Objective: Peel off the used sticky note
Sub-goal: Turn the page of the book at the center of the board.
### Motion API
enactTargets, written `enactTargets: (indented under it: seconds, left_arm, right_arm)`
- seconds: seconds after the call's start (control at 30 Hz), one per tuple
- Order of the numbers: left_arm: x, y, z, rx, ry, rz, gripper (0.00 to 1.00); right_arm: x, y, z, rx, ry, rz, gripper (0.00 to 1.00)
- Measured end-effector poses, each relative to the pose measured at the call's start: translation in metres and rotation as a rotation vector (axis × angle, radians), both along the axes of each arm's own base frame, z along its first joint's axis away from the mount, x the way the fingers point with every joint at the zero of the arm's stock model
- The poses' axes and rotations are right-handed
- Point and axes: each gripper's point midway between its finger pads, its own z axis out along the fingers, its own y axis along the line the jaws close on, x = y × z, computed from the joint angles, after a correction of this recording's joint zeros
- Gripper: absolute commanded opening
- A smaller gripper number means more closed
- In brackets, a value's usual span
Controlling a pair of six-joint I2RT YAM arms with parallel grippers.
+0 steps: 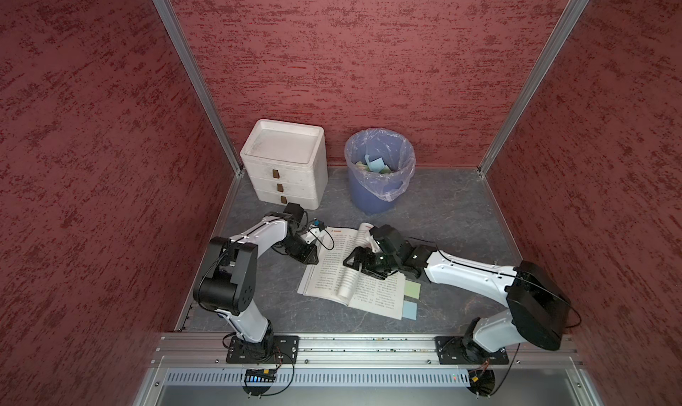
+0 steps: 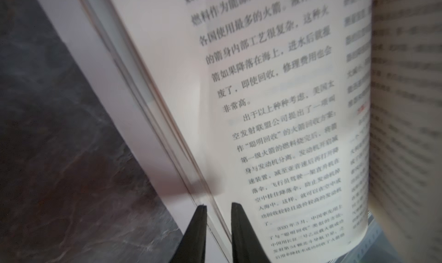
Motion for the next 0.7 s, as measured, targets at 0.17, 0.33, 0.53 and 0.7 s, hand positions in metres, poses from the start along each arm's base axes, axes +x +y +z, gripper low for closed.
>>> enactTargets:
  seconds: [0.17,0.33,0.53,0.7]
  left_arm:
    - [0.006,0.021,0.017,-0.032,-0.030,0.067,0.21]
    - [0.008,0.040,0.027,-0.034,-0.056,0.107,0.20]
    - [0.005,0.040,0.042,-0.038,-0.088,0.091,0.20]
    - [0.002,0.020,0.058,-0.049,-0.129,0.023,0.20]
  right_arm:
    - [-0.002,0.053,0.039,0.067,-0.089,0.092,0.87]
    - [-0.008,0.072,0.017,0.032,-0.065,0.126,0.87]
    - [-0.013,0.057,0.000,-0.008,-0.045,0.108,0.90]
    - [-0.016,0.022,0.022,0.096,-0.083,0.071,0.92]
